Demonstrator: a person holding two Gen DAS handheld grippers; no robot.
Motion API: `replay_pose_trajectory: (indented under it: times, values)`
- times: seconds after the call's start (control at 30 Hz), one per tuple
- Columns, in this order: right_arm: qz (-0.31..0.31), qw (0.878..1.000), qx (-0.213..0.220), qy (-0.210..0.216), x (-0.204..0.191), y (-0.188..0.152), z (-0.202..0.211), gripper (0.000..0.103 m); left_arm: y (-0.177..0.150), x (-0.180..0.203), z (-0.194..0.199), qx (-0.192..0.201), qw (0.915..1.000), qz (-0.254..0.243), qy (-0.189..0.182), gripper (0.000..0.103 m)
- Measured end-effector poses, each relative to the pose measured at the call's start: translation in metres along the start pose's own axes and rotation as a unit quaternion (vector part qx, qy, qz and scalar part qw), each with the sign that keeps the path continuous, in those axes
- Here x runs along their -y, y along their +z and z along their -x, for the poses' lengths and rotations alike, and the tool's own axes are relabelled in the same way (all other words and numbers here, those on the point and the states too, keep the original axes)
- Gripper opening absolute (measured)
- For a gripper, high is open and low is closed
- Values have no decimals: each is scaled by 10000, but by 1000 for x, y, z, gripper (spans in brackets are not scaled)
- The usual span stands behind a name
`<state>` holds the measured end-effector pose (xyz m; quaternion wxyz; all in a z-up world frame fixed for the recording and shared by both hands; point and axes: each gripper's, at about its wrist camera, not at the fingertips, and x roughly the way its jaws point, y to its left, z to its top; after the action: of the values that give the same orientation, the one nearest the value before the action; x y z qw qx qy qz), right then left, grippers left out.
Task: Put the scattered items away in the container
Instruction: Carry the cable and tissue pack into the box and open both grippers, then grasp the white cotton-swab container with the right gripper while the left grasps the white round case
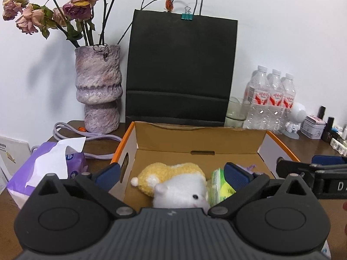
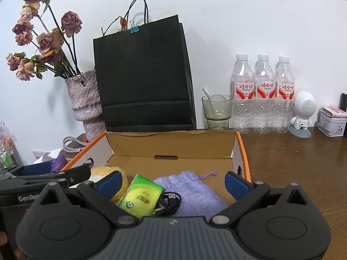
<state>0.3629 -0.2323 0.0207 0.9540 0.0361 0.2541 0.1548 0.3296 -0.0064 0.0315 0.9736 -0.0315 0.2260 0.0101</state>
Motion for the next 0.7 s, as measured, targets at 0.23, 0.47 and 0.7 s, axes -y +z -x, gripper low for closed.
replay_pose_trajectory:
  times: [0.23,0.47,0.7]
  values:
    - [167,9996,-210,-115,14,-25,24,101,-30,-17,25,-75,9996,-271,6,103]
    - [380,9974,-496,-356,15,-67,50,101,-64,-21,39,-478,9977,-457,-169,103]
    - [466,9942,-712,-660,5,-94,53,101,-85,-1,32,-787,9945,-559,-413,92]
